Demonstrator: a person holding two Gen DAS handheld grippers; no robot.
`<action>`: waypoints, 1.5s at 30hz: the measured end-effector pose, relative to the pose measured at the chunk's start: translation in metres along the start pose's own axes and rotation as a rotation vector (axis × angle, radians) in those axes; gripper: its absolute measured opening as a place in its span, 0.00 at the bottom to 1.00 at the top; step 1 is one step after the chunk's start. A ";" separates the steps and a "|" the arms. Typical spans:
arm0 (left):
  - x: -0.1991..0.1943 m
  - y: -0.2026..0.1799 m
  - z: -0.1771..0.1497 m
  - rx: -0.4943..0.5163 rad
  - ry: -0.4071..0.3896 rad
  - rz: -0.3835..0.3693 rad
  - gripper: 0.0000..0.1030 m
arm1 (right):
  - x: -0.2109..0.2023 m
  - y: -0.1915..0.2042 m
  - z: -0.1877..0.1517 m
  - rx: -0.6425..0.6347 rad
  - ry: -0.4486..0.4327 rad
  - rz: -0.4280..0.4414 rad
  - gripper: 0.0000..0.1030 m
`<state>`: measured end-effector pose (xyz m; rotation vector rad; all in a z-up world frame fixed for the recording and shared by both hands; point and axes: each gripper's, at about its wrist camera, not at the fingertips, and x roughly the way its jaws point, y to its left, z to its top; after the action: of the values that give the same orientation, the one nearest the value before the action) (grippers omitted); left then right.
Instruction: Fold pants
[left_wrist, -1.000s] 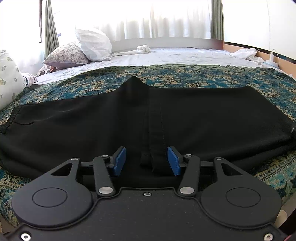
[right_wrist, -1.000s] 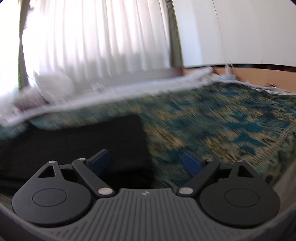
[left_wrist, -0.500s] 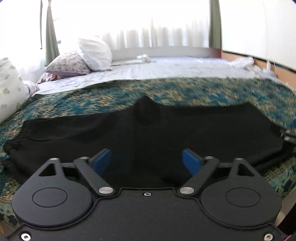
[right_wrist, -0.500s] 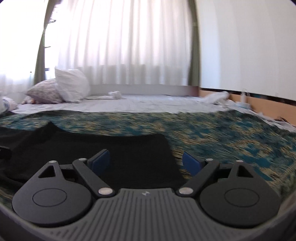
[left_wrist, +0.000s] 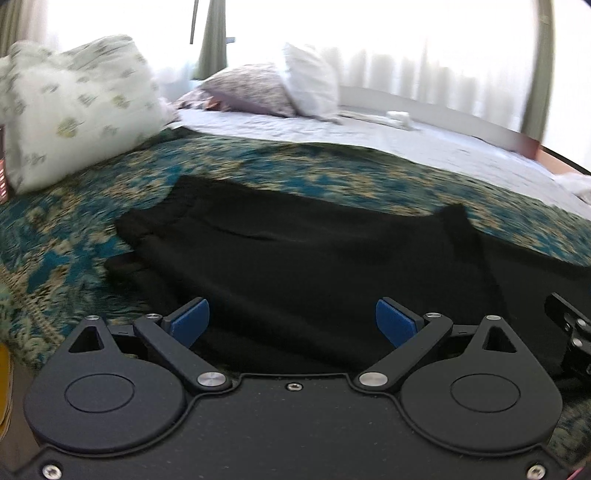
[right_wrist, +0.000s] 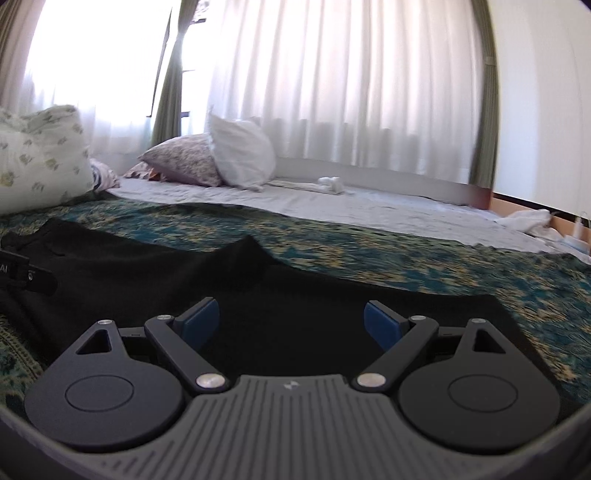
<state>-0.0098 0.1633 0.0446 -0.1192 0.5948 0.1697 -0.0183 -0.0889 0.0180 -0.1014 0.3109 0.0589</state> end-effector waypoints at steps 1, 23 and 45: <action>0.003 0.006 0.001 -0.013 0.004 0.012 0.95 | 0.003 0.005 0.000 -0.007 0.009 0.002 0.91; 0.082 0.111 0.039 -0.481 0.004 0.133 0.94 | 0.020 0.026 -0.020 -0.110 0.082 0.029 0.91; -0.024 -0.267 0.060 0.260 -0.258 -0.461 0.14 | -0.082 -0.197 0.001 0.356 -0.022 -0.300 0.91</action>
<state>0.0546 -0.0918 0.1243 0.0200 0.3158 -0.3356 -0.0814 -0.2877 0.0622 0.2062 0.2769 -0.2926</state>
